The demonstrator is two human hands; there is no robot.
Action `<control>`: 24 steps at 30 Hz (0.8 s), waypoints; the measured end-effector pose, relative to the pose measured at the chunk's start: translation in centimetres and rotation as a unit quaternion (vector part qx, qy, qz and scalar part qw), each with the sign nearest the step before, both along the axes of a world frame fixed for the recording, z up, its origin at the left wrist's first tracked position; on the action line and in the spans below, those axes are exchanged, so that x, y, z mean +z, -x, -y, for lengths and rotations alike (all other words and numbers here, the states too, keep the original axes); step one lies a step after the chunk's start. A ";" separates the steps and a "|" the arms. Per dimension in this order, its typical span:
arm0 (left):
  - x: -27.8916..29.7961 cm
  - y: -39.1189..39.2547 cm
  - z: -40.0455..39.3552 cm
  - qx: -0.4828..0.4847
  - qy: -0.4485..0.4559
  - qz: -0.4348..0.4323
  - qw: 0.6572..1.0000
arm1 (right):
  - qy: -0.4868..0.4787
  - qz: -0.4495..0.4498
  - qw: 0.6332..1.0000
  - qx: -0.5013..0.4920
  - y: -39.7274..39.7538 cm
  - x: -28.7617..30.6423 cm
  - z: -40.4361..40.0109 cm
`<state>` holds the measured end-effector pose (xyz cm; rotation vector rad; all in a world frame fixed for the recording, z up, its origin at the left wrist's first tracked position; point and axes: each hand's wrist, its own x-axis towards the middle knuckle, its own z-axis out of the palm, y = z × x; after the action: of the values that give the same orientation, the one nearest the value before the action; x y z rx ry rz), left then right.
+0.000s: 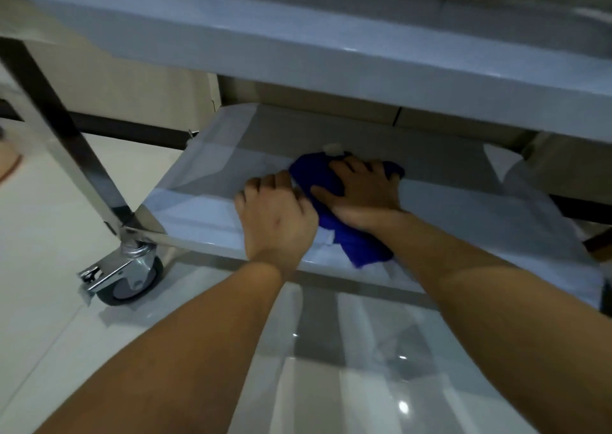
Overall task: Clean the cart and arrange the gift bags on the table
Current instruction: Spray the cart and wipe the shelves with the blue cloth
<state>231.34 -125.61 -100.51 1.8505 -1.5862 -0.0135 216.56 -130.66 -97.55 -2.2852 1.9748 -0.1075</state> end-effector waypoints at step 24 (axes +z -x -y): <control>-0.8 -8.0 -1.5 0.010 -0.058 0.096 0.994 | 0.032 -0.058 0.993 0.097 -2.3 -1.0 -10.2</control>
<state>239.31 -124.08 -101.27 2.0082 -1.7288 0.0846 218.83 -120.44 -98.57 -2.5659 1.8117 -0.0210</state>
